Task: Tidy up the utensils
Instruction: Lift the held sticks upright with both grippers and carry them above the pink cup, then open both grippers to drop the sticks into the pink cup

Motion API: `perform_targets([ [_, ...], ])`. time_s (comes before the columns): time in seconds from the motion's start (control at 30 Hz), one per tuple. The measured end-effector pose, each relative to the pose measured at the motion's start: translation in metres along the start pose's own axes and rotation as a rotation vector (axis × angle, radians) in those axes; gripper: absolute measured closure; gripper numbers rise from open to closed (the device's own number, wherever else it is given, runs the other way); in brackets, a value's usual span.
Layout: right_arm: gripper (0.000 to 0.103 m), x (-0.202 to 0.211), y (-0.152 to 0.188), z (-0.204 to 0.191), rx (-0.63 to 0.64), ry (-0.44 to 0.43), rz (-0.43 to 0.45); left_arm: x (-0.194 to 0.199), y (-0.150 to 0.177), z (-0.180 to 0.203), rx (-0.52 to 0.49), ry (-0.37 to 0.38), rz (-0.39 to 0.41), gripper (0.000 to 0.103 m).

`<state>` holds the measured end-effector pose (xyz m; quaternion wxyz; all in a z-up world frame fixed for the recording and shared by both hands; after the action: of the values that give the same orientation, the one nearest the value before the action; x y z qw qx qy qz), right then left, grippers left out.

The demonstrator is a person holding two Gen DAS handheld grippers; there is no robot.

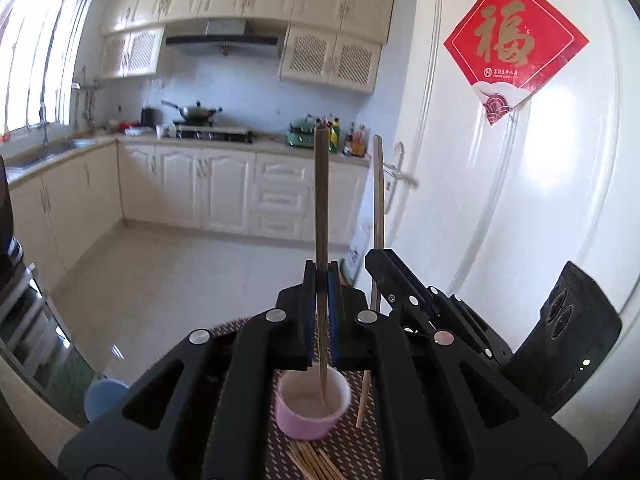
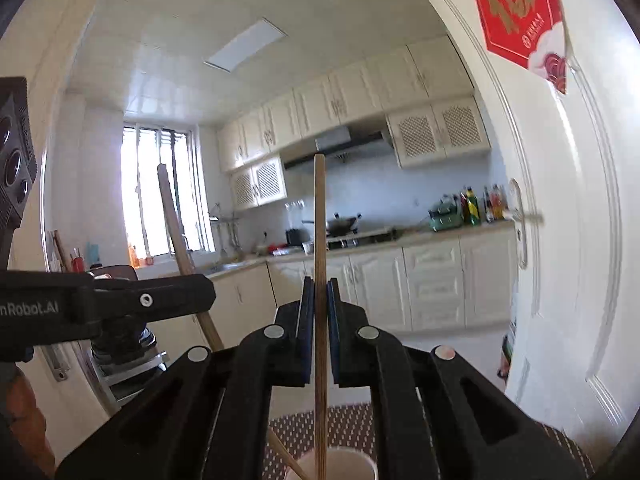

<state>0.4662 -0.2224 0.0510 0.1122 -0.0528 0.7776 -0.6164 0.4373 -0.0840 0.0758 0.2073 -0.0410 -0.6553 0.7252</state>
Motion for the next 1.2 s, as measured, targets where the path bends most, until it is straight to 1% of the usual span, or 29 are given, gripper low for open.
perform_targets([
  [0.07,0.098,-0.007,0.004,0.004,0.014,0.005,0.012,-0.006,0.002,0.0,-0.003,0.01,-0.004,0.097],
  [0.13,0.098,-0.014,0.009,0.005,0.009,0.004,0.003,-0.012,0.008,-0.004,-0.011,-0.002,-0.015,0.097],
  [0.27,0.098,-0.018,0.022,0.01,0.011,0.011,-0.004,-0.023,0.028,-0.008,-0.03,-0.013,-0.05,0.097],
  [0.43,0.098,-0.01,0.029,0.007,0.0,0.006,-0.04,-0.029,0.046,-0.014,-0.031,-0.023,-0.09,0.097],
  [0.7,0.098,0.01,0.045,0.005,0.03,-0.006,-0.111,-0.028,0.065,-0.016,-0.029,-0.034,-0.133,0.097],
  [0.9,0.098,0.022,0.063,0.009,0.001,-0.005,-0.186,-0.028,0.077,-0.015,-0.013,-0.035,-0.184,0.097],
  [1.1,0.097,0.031,0.071,0.009,-0.018,-0.002,-0.229,-0.023,0.083,-0.017,-0.015,-0.057,-0.216,0.096],
  [1.2,0.095,0.035,0.07,0.007,-0.025,-0.002,-0.245,-0.021,0.085,-0.018,-0.009,-0.067,-0.228,0.095],
])
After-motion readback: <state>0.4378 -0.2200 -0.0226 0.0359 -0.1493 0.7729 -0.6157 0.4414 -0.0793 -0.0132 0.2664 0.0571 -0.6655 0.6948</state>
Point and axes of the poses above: each gripper's, at about its wrist camera, not at the fingertips, and x roughly against the way its jaws point, z to its right, y to its underside, the point moved 9 cm from there along -x, roughly the way its jaws point, and after that the axes turned 8 degrees about z, right-handed, at the moved point
